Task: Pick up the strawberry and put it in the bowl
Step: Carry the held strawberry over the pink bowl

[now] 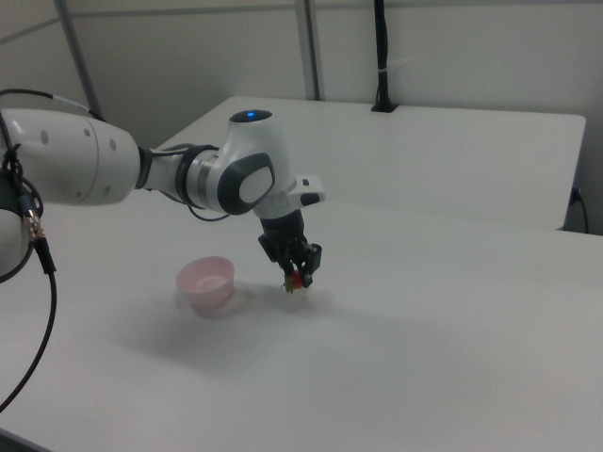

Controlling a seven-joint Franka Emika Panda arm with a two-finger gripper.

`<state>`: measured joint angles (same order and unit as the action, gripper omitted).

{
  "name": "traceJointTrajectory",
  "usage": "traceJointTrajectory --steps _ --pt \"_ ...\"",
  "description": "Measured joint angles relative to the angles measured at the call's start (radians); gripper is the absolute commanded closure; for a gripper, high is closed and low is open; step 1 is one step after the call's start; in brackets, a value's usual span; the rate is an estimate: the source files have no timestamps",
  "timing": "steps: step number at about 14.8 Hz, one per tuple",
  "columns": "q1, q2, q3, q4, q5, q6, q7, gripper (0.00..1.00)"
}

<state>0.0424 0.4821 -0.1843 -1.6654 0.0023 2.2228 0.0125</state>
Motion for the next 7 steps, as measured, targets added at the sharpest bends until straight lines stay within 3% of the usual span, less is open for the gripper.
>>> traceJointTrajectory --steps 3,7 --pt "0.008 -0.052 0.001 0.021 0.043 -0.066 -0.010 0.63" --pt "0.100 -0.147 -0.003 0.028 0.080 -0.211 -0.012 0.62"
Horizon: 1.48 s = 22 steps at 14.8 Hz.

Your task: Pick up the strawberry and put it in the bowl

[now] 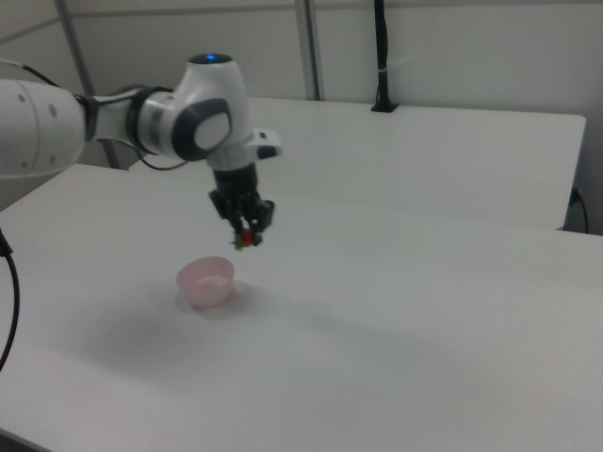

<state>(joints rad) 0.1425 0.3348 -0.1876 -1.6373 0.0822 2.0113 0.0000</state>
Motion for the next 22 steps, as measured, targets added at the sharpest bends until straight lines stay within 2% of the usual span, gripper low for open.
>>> traceJointTrajectory --steps 3,4,6,10,13,15,18,20,22 --pt "0.085 -0.026 -0.001 -0.008 0.001 -0.087 0.002 0.60" --pt "0.109 -0.026 -0.001 -0.017 0.001 -0.100 0.004 0.52" --pt "0.143 -0.014 -0.001 -0.052 0.001 -0.102 0.024 0.00" --pt "0.151 0.028 -0.001 -0.057 0.001 -0.069 0.070 0.00" --pt "0.159 0.010 0.001 -0.047 -0.004 -0.070 0.089 0.00" --pt "0.150 -0.044 0.016 -0.036 -0.036 -0.107 0.095 0.00" --pt "0.091 -0.166 0.081 -0.016 -0.139 -0.224 0.108 0.00" --pt "0.039 -0.237 0.112 -0.018 -0.156 -0.261 0.108 0.00" --pt "0.004 -0.276 0.118 -0.023 -0.159 -0.270 0.125 0.00"
